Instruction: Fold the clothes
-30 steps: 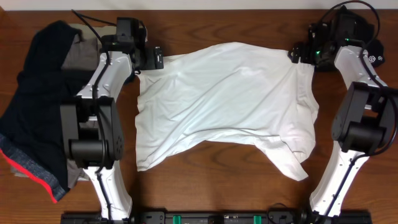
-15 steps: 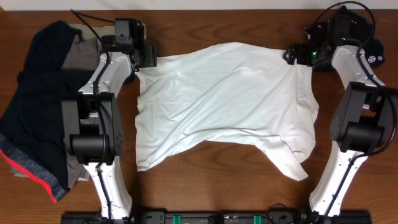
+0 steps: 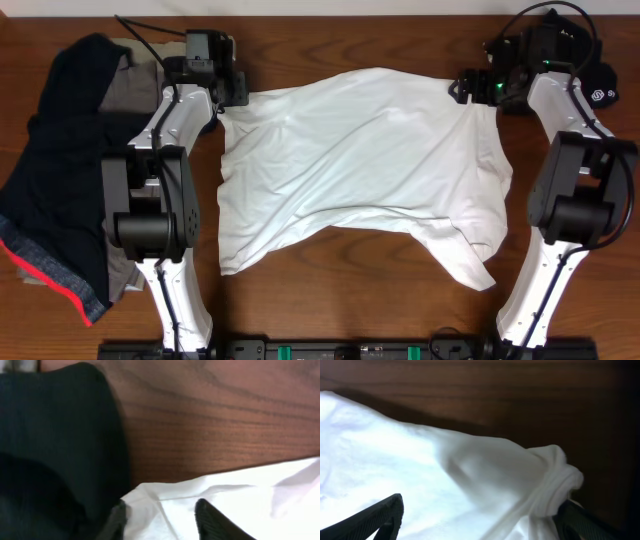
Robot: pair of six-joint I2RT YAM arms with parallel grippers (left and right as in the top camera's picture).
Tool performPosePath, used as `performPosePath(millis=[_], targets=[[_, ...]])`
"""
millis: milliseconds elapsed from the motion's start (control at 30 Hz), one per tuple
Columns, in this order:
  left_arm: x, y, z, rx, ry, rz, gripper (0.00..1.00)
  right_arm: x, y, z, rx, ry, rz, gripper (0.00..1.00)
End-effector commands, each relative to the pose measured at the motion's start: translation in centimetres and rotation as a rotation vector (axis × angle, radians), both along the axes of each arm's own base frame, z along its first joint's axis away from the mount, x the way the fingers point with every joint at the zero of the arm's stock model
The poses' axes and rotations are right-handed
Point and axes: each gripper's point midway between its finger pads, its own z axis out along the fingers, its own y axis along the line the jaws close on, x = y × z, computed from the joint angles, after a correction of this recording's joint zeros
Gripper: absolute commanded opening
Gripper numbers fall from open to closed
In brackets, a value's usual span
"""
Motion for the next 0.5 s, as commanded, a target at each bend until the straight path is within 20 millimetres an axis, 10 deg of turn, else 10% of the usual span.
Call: performPosePath(millis=[0,200,300,467], targets=[[0.1,0.6,-0.9,0.029,0.013,0.010,0.36,0.5,1.3,1.7,0.008,-0.042,0.039,0.94],[-0.4,1.0,-2.4,0.047,0.053,0.020,0.31,0.6,1.5,1.8,0.008,-0.049,0.041,0.94],[-0.6,1.0,-3.3,0.047,0.069,0.020,0.06,0.6,1.5,1.8,0.008,-0.047,0.041,0.94],[0.4,2.1,-2.4,0.087,0.030,0.076,0.06,0.7,1.5,1.8,0.007,-0.054,0.042,0.95]])
